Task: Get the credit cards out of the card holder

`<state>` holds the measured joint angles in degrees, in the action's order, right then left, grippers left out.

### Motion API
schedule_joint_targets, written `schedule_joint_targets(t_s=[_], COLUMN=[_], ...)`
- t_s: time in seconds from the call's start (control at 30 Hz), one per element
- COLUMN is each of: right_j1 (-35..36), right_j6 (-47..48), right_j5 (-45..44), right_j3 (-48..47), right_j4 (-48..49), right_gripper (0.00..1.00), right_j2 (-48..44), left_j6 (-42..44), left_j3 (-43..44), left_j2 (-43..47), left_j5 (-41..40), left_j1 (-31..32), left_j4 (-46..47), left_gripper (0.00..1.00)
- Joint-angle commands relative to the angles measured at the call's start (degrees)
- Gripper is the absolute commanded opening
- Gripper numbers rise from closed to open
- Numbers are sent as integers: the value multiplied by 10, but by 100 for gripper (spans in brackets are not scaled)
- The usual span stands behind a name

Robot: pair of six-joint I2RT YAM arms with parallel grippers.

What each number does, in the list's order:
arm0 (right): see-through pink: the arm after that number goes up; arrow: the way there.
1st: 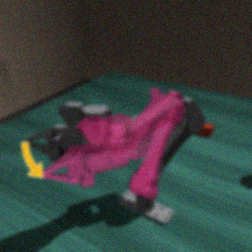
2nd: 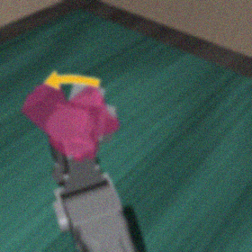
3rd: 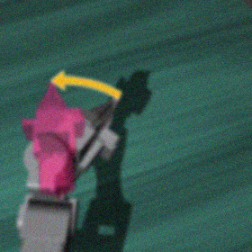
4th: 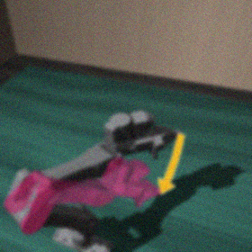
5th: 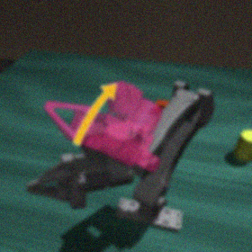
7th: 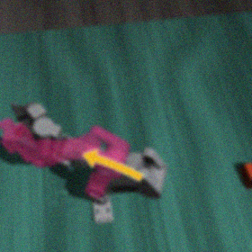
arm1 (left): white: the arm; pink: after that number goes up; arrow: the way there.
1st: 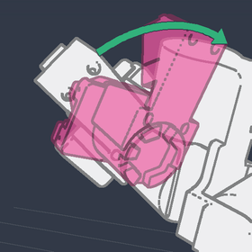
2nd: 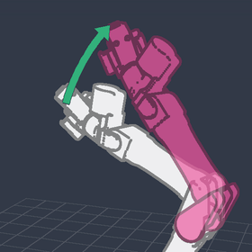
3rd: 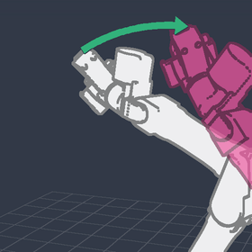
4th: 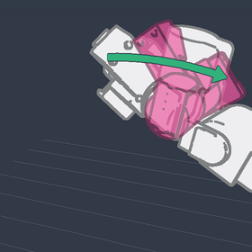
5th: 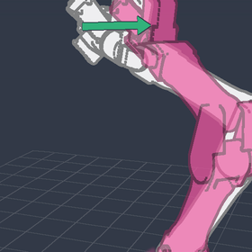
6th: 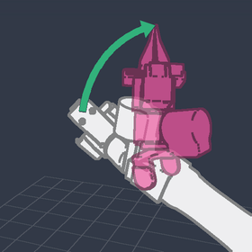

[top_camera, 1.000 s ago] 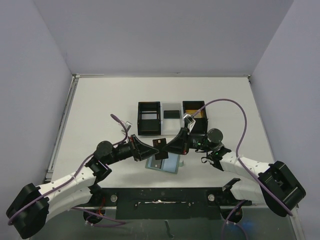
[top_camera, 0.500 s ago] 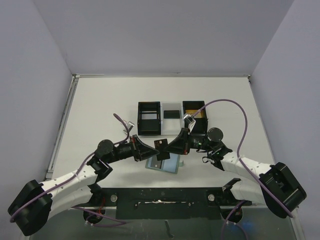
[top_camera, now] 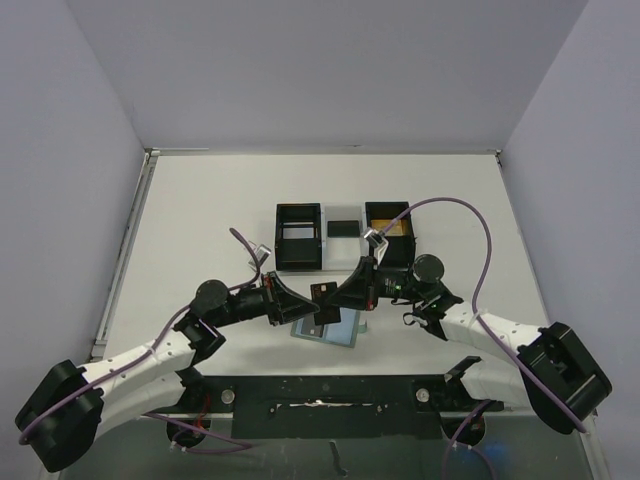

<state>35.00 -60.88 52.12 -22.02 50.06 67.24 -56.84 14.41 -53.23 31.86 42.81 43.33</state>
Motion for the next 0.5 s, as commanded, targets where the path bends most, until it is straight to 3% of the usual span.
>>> schedule_joint_targets(t_s=[0.0, 0.1, 0.2, 0.33, 0.47], right_j1=[-11, -35, -42, -44, -42], right_j6=[13, 52, 185, 322, 397], right_j5=[7, -1, -68, -231, -384], right_j3=[-16, -31, -87, -148, -156], right_j4=[9, -60, -269, -451, -500], right_gripper=[0, 0, 0, 0, 0], right_j2=[-22, -54, -90, -131, -158], left_j6=[14, 58, 104, 138, 134], left_j3=[15, 42, 74, 110, 135], left_j2=[25, 42, 70, 109, 131], left_j5=[-13, -41, -98, -205, -292], left_j1=[1, 1, 2, 0, -15], left_j4=[6, -97, -224, -380, -495], left_gripper=[0, 39, 58, 67, 68])
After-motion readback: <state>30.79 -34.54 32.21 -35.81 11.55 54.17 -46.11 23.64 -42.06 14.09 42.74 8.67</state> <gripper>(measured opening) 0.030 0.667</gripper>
